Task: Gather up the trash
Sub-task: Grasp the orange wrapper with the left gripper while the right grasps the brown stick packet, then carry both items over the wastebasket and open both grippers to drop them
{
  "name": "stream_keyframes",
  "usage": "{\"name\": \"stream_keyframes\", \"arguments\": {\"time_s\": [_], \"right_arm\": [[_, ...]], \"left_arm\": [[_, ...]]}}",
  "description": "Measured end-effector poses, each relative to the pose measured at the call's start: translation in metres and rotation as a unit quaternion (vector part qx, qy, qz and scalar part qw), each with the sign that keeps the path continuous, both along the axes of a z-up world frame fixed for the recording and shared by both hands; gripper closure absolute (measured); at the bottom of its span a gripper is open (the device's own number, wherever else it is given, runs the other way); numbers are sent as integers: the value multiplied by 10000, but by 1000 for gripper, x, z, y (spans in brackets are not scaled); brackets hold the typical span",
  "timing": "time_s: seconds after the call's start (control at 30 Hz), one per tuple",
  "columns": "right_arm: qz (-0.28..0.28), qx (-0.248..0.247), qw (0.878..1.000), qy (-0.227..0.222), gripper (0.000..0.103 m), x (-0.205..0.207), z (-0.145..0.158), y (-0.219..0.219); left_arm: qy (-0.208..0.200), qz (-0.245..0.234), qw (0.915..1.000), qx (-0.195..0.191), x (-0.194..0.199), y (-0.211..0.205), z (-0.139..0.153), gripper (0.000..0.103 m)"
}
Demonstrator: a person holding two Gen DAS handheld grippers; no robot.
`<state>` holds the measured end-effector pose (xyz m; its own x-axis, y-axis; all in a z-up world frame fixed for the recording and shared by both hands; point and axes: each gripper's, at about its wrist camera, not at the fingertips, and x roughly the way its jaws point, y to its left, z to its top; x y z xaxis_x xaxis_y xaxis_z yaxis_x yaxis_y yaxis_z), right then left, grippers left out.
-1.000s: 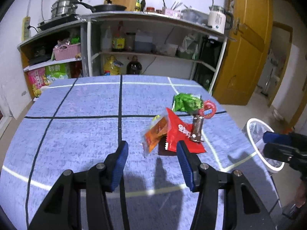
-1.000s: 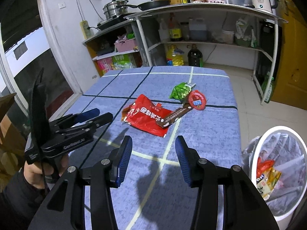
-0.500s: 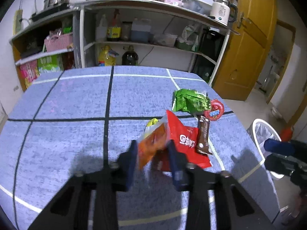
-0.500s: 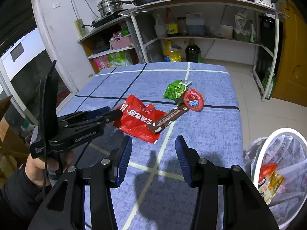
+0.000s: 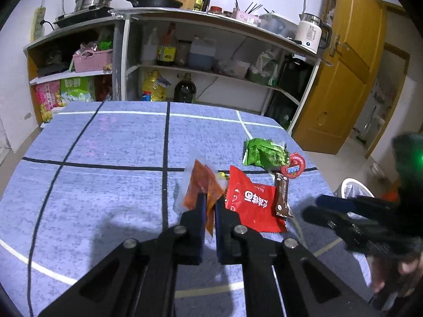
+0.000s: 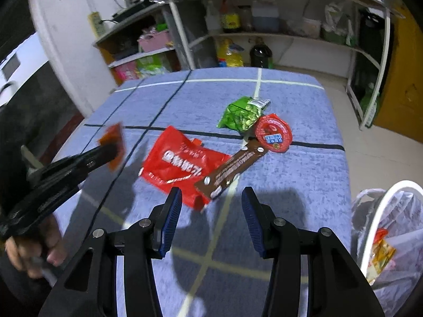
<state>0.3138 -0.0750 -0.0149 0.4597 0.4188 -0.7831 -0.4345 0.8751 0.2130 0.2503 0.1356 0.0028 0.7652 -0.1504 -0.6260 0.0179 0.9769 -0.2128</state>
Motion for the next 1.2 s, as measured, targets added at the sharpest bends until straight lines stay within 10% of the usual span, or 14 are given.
{"name": "stream_keyframes", "arguments": {"time_s": [0.33, 0.43, 1.2], "right_arm": [[-432, -518, 9976, 146, 55, 35, -26, 24], [-396, -685, 9968, 68, 73, 31, -26, 24], [-262, 217, 9986, -408, 82, -62, 24, -77]], "left_arm": [[-125, 20, 9998, -123, -11, 16, 5, 97], [-133, 32, 9998, -142, -11, 18, 6, 97], [-448, -744, 9962, -68, -36, -67, 29, 97]]}}
